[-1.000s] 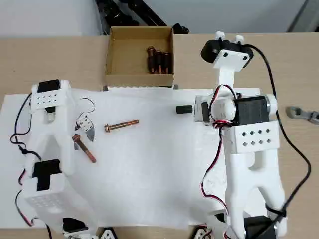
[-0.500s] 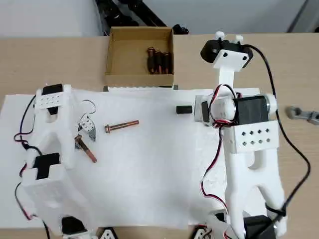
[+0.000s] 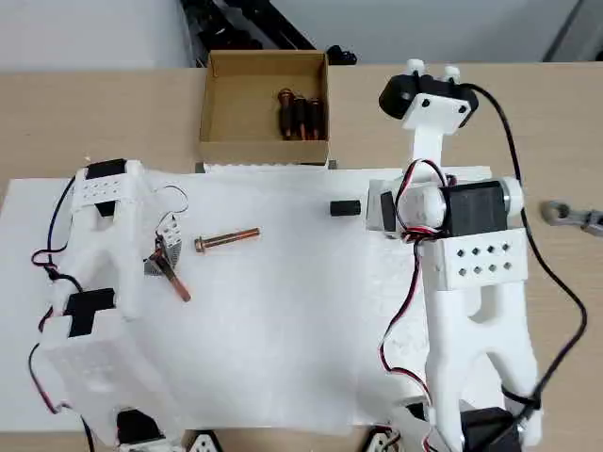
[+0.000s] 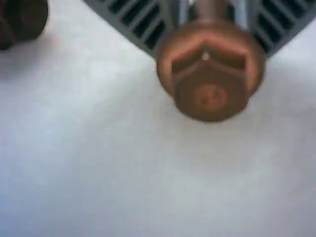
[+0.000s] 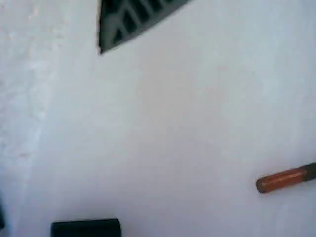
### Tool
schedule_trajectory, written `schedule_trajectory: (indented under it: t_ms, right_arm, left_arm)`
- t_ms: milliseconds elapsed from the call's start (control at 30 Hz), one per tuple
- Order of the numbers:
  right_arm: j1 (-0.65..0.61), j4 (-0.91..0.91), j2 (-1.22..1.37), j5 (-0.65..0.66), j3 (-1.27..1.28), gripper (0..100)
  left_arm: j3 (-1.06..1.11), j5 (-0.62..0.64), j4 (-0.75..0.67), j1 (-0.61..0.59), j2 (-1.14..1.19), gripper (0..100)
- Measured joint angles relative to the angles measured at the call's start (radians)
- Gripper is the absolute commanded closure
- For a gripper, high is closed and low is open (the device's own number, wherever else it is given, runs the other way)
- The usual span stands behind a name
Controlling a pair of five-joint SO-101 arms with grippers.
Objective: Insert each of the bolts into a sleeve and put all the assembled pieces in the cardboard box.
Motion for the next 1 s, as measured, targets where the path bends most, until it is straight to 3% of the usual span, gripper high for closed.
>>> schedule_trajectory:
  t_ms: [133,300,500,600,733,1000]
  right_arm:
    - [0.002,0.000,0.000,0.000,0.000,80.5]
    - [0.003,0.000,0.021,-0.083,0.000,89.0]
    - [0.000,0.011,0.104,-0.098,-0.009,78.6]
    - [0.002,0.015,0.147,-0.092,-0.026,78.2]
    - [0.002,0.018,0.222,-0.014,-0.034,78.0]
    - [0.068,0.017,0.450,0.269,-0.130,77.9]
  left_arm:
    - [0.017,-0.084,0.014,0.037,-0.083,99]
    - [0.025,-0.204,0.037,0.087,-0.298,99]
    - [0.025,-0.302,0.041,0.107,-0.644,99]
    - [0.025,-0.330,0.041,0.106,-0.792,99]
    - [0.028,-0.336,0.063,0.075,-0.954,99]
    - [0.028,-0.408,0.150,0.011,-1.163,99]
